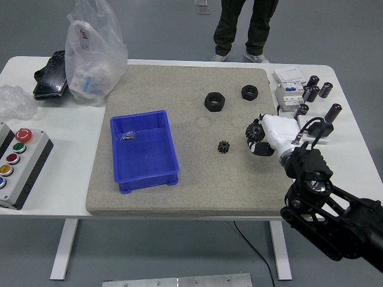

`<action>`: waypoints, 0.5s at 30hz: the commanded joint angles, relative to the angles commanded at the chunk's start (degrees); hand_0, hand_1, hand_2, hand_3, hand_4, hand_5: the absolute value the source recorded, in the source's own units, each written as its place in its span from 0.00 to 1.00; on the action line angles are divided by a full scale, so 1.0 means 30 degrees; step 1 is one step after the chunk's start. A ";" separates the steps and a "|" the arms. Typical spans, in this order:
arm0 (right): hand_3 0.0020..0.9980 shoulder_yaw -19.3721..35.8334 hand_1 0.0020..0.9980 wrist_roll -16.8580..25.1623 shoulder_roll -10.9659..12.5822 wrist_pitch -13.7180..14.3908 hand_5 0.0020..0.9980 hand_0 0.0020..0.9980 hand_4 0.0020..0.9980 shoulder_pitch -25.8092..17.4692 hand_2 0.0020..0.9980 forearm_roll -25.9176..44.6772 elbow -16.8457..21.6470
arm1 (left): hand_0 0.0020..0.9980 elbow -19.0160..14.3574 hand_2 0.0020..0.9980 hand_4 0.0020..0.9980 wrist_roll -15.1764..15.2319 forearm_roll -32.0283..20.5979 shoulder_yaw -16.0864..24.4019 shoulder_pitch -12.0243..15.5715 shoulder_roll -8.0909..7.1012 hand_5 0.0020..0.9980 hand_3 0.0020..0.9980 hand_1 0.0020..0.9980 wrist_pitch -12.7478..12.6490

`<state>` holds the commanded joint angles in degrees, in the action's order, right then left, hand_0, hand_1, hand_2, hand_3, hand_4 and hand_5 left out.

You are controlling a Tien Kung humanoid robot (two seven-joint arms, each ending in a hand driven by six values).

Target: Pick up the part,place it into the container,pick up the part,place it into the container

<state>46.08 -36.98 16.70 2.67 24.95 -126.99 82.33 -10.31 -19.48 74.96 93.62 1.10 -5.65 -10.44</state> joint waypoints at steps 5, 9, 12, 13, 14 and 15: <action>0.39 -0.1833 0.23 0.0065 -0.0307 -0.0309 0.00 0.23 0.09 0.1967 0.32 0.0415 0.0535 | 0.84 0.0000 0.79 0.86 -0.0055 0.0056 -0.0001 -0.0021 -0.0014 0.51 0.87 0.78 -0.0015; 0.39 -0.3481 0.23 0.0491 -0.1036 -0.0207 0.00 0.23 0.09 0.3652 0.32 0.0712 0.0741 | 0.84 0.0000 0.79 0.86 -0.0113 0.0107 -0.0001 -0.0041 -0.0058 0.51 0.87 0.78 -0.0024; 0.37 -0.4690 0.22 0.1117 -0.1660 0.0042 0.00 0.23 0.08 0.4872 0.31 0.1158 0.0638 | 0.84 0.0000 0.79 0.86 -0.0135 0.0111 -0.0024 -0.0056 -0.0060 0.51 0.87 0.78 -0.0024; 0.37 -0.5027 0.22 0.1358 -0.1825 0.0143 0.00 0.23 0.08 0.5201 0.31 0.1406 0.0574 | 0.84 0.0000 0.79 0.86 -0.0144 0.0110 -0.0030 -0.0056 -0.0057 0.51 0.87 0.78 -0.0025; 0.37 -0.5360 0.22 0.1635 -0.1977 0.0264 0.00 0.23 0.08 0.5499 0.31 0.1734 0.0493 | 0.84 0.0000 0.79 0.86 -0.0156 0.0121 -0.0027 -0.0054 -0.0054 0.51 0.87 0.78 -0.0026; 0.37 -0.5726 0.22 0.1990 -0.2149 0.0468 0.00 0.23 0.08 0.5793 0.31 0.2170 0.0341 | 0.84 0.0000 0.79 0.86 -0.0171 0.0131 -0.0028 -0.0050 -0.0054 0.51 0.87 0.78 -0.0027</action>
<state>28.90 -31.01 10.25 4.08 42.33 -120.48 83.35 -10.31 -19.99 75.36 93.54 0.95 -5.81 -10.52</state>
